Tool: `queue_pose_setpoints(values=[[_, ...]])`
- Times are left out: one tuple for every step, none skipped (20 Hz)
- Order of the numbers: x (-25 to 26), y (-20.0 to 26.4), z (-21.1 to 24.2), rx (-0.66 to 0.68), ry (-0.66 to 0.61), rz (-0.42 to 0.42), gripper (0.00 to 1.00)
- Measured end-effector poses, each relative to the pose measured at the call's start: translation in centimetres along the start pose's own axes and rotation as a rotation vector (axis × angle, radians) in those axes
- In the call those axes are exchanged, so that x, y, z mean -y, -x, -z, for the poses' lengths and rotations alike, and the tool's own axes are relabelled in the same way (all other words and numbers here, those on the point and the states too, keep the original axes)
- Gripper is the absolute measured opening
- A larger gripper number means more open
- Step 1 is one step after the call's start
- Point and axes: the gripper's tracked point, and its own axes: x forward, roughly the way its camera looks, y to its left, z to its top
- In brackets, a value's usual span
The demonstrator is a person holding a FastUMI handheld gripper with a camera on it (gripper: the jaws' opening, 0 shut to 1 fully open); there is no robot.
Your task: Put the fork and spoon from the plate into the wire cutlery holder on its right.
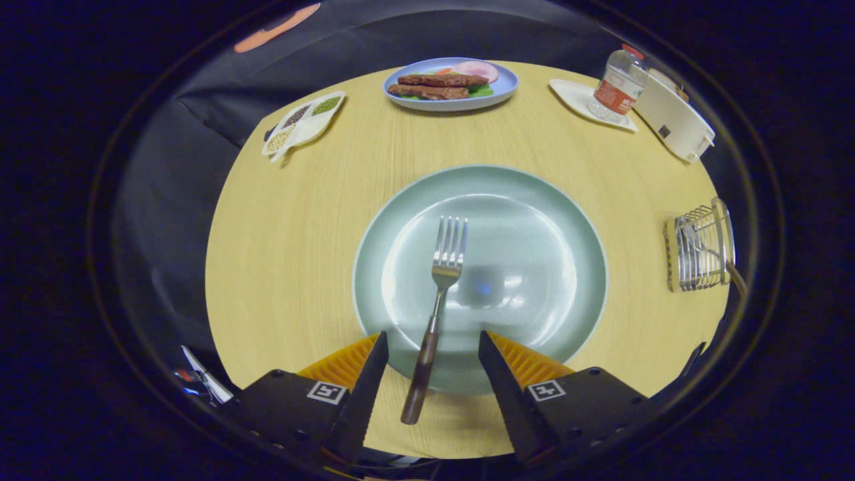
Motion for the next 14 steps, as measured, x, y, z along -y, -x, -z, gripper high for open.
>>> queue_pose_setpoints(values=[[0.0,-0.3,0.1,-0.007,-0.003,0.015,0.73],[0.3,-0.8,0.3,-0.017,-0.003,0.044,0.63],[0.4,-1.0,0.5,-0.032,-0.012,0.061,0.53],[0.2,-1.3,0.7,-0.044,-0.025,0.063,0.43],[-0.1,-1.4,0.9,-0.053,-0.026,0.059,0.38],[-0.1,-1.4,1.1,-0.058,-0.021,0.069,0.34],[0.1,-1.5,1.0,-0.056,-0.022,0.079,0.21],[0.0,-1.8,1.1,-0.055,-0.023,0.079,0.1],[-0.2,-1.7,1.2,-0.057,-0.025,0.066,0.09],[-0.4,-1.6,1.3,-0.064,-0.025,0.051,0.05],[-0.6,-1.4,1.3,-0.064,-0.022,0.041,0.05],[-0.6,-1.2,1.4,-0.058,-0.015,0.039,0.01],[-0.5,-0.8,1.3,-0.049,-0.006,0.035,0.01],[-0.5,-0.5,1.2,-0.042,-0.004,0.025,0.01]])
